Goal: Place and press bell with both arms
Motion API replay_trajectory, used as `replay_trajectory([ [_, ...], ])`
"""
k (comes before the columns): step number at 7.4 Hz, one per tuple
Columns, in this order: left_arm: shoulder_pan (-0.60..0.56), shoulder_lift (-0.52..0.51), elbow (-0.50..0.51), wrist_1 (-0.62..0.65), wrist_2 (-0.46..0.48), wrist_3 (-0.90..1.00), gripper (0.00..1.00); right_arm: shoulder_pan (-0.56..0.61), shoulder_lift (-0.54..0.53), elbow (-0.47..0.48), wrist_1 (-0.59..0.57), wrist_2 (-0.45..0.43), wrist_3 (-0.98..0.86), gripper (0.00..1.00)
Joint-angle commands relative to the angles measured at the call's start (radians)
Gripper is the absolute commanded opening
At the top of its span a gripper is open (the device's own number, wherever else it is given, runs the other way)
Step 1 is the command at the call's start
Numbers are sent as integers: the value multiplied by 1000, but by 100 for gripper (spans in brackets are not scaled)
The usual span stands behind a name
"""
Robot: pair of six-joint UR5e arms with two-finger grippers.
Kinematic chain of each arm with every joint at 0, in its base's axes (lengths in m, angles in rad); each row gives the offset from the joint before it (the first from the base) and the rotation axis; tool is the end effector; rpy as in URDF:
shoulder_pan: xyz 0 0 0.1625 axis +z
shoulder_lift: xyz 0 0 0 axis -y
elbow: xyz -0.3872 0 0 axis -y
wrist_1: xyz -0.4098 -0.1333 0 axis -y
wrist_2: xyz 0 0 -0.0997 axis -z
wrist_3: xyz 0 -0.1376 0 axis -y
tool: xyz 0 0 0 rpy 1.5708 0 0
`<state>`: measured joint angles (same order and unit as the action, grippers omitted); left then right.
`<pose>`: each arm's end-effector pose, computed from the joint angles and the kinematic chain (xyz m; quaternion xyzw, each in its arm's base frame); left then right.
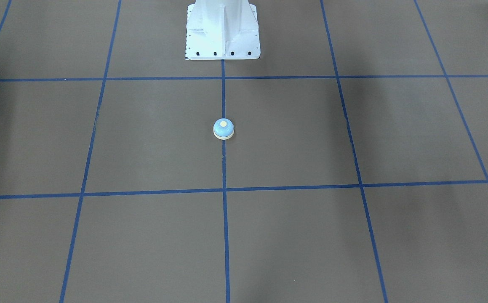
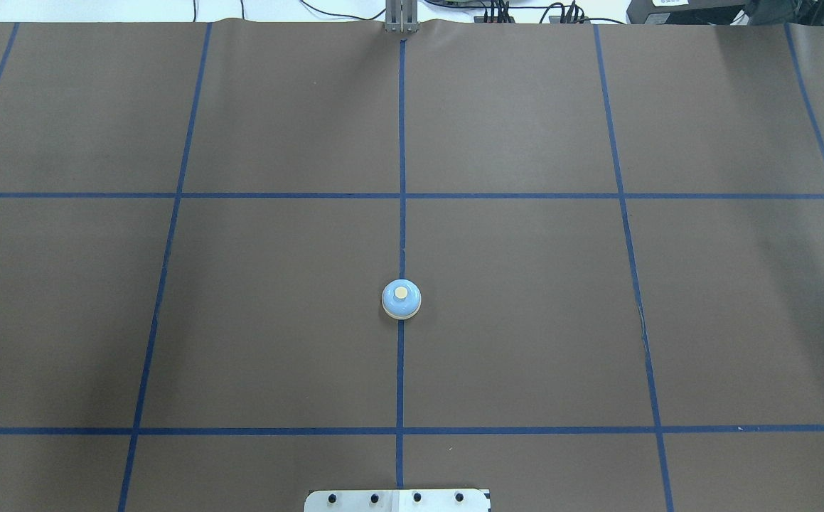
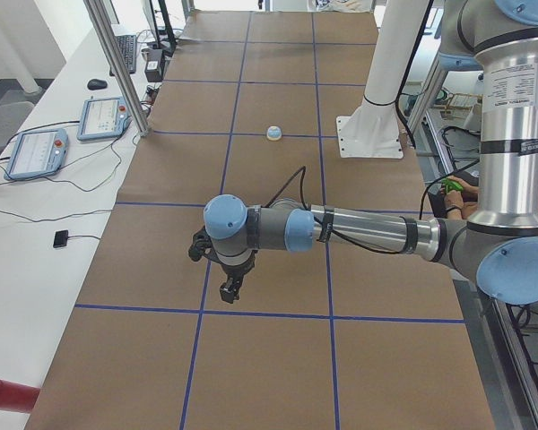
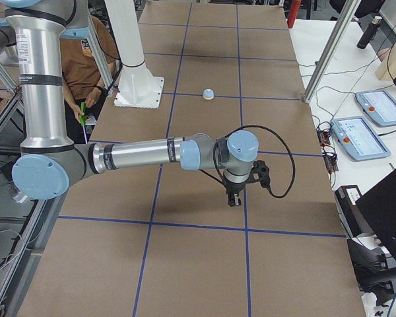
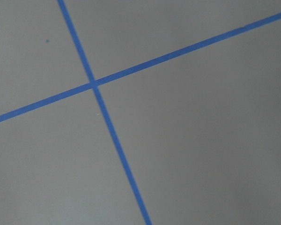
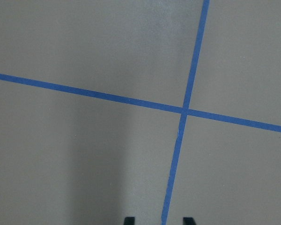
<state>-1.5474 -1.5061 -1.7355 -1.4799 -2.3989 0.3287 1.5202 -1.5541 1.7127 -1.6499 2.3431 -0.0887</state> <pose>-0.0206 -0.4839 0.6001 0.0653 0.3970 0.1621 0.9010 0.0110 -0.5196 0.5753 0.0440 -0.3756 -0.0793 0.9223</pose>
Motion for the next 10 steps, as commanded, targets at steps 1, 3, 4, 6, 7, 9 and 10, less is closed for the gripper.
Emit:
replay_trajectory([
  [1, -13, 1, 7, 1, 0, -2, 99, 0, -4, 7, 1, -4, 7, 100],
  [3, -13, 1, 7, 1, 0, -5, 99, 0, -4, 8, 1, -4, 10, 100],
  [4, -13, 1, 8, 3, 0, -10, 99, 0, -1, 7, 1, -4, 10, 100],
  [6, -13, 1, 4, 1, 0, -54, 99, 0, 5, 13, 1, -4, 12, 100],
  [7, -14, 1, 5, 1, 0, -54, 99, 0, 8, 36, 1, -5, 13, 100],
  [9, -14, 6, 7, -2, -2, -56, 99, 0, 0, 36, 1, -2, 15, 100],
  [10, -14, 6, 5, -2, -2, -56, 99, 0, -1, 41, 1, -2, 15, 100],
])
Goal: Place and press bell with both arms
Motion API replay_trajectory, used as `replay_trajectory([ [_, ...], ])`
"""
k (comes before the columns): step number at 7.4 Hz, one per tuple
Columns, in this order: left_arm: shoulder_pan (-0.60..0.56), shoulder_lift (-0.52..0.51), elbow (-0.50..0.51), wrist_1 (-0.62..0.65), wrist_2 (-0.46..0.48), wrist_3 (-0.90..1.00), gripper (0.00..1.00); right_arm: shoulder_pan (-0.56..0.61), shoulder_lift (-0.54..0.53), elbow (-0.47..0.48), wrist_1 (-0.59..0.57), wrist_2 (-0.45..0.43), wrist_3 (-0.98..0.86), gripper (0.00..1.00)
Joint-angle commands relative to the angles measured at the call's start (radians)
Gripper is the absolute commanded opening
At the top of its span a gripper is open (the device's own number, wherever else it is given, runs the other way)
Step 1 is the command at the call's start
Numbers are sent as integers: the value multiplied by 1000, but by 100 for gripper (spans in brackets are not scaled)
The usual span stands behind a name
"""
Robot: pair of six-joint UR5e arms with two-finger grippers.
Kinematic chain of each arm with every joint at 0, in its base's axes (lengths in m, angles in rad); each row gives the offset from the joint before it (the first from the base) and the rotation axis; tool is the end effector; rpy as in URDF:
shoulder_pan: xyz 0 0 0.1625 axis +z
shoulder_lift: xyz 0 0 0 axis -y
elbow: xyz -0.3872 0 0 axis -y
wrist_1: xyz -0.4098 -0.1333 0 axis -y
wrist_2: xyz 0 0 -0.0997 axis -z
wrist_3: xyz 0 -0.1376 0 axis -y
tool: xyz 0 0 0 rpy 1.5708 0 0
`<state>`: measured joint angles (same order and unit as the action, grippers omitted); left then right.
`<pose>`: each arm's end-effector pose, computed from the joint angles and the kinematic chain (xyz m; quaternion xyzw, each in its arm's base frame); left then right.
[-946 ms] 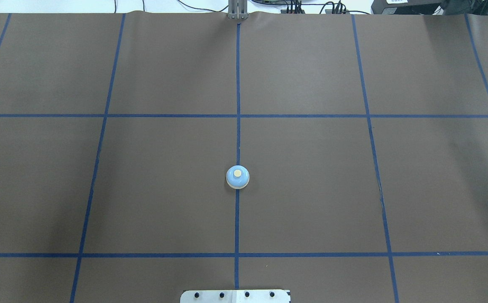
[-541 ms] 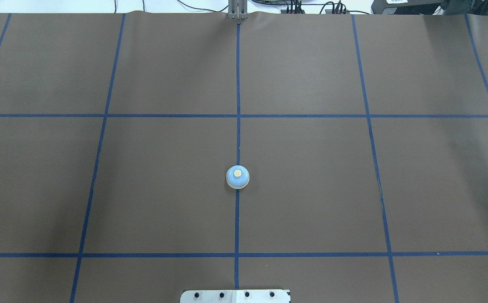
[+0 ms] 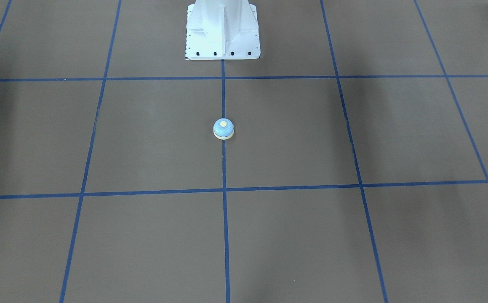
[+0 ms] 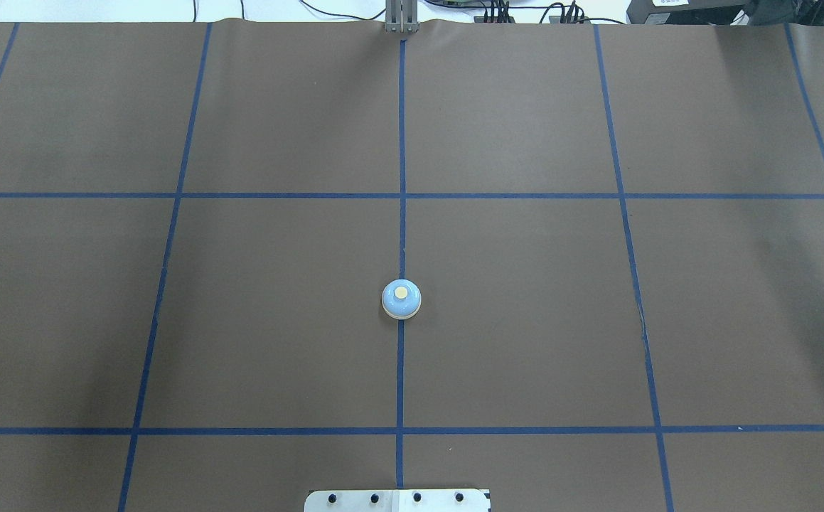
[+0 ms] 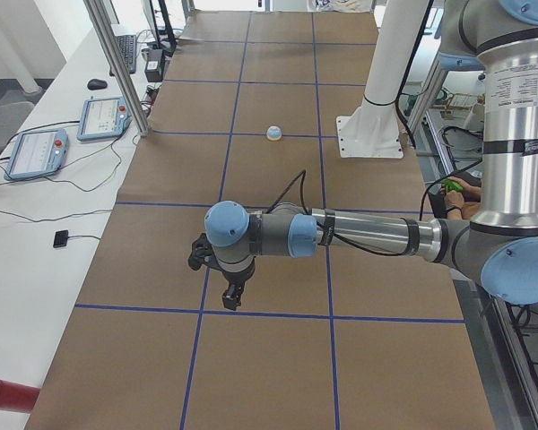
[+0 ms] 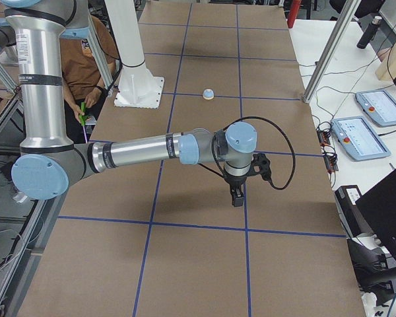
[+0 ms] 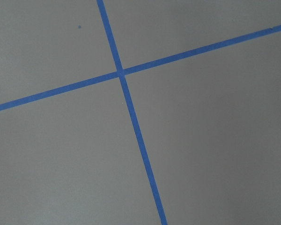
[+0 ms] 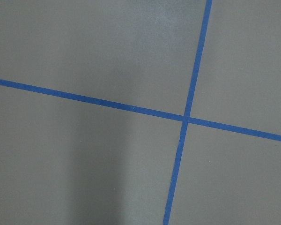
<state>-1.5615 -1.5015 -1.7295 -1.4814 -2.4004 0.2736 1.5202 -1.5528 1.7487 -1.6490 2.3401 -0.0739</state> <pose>-0.0273 -0.4813 0.6051 0.0531 0.3995 0.1290 0.9061 0.0113 -0.5208 0.5563 0.0589 -0.3739 -0.0796 0.9222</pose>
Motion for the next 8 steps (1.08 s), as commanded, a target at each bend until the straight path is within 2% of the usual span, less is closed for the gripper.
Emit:
replay_trajectory([
  [1, 0, 3, -10, 0, 0, -1, 99, -2, -3, 5, 0, -1, 0, 100],
  [4, 0, 4, -16, -2, 0, -34, 100, -2, -3, 5, 0, -1, -1, 100],
  [8, 0, 27, -73, -2, 1, -25, 100, -2, -3, 0, 0, -2, -3, 100],
])
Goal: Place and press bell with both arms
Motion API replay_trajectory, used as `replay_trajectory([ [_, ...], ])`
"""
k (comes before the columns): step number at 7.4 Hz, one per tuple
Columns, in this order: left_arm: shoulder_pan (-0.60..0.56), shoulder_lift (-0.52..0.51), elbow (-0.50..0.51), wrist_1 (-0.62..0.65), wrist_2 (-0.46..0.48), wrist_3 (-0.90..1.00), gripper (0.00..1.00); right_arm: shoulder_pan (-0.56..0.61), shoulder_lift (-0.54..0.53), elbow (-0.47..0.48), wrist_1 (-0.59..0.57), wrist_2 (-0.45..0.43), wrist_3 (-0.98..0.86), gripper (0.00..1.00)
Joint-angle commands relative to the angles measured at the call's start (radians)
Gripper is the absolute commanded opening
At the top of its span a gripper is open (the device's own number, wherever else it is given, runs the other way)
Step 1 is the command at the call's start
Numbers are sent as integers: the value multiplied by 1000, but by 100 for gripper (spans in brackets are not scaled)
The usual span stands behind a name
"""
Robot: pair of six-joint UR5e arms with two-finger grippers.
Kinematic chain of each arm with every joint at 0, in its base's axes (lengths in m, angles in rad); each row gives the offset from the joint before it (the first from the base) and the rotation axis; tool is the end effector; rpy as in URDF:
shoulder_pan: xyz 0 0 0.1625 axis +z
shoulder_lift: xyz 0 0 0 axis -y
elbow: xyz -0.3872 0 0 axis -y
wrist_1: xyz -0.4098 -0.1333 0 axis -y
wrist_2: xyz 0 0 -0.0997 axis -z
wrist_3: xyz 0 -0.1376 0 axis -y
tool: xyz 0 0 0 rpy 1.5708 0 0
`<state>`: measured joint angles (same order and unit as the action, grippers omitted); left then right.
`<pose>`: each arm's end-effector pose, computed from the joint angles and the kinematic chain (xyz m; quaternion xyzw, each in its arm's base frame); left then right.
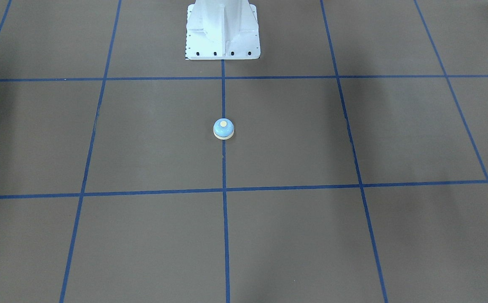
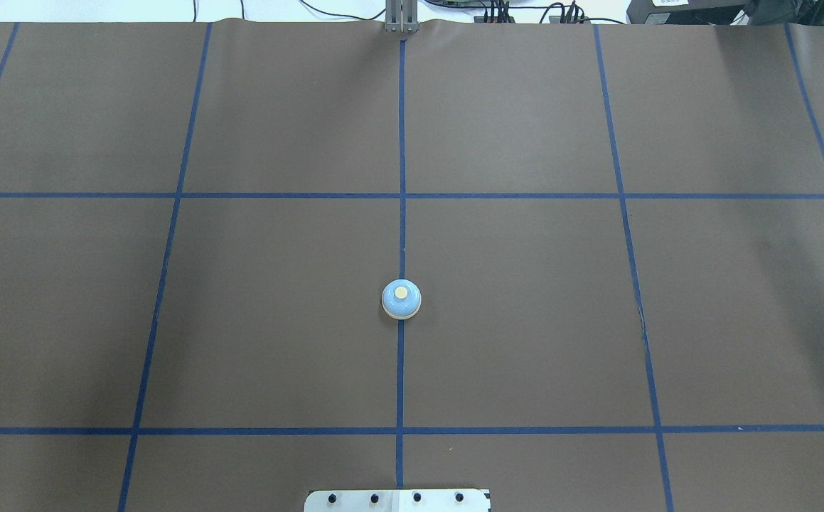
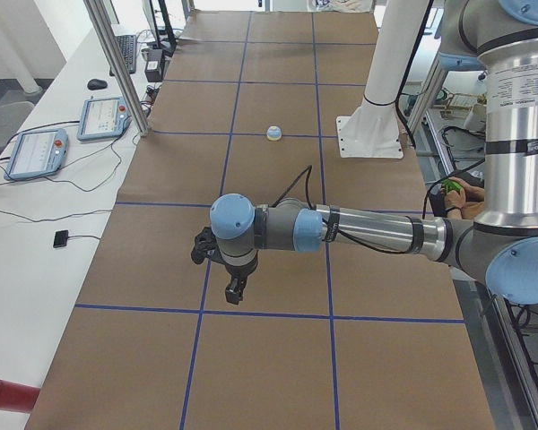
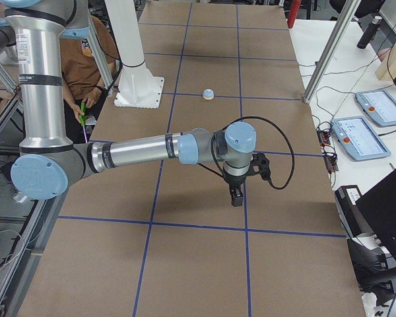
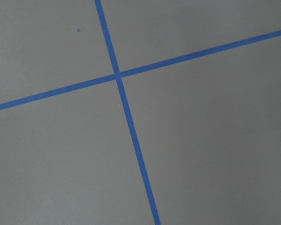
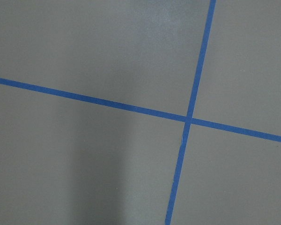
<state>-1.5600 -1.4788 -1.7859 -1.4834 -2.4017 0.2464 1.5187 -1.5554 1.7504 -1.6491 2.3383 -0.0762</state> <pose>-0.0266 -0.4744 0.5869 0.0637 0.3988 0.1245 0.9063 0.0107 -0.5198 0.5570 0.0586 -0.3731 -0.0811 0.9224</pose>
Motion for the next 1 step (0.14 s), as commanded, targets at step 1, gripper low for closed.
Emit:
replay_trajectory([
  [1, -2, 9, -21, 2, 3, -7, 100, 0, 0, -2, 0, -1, -1, 100],
])
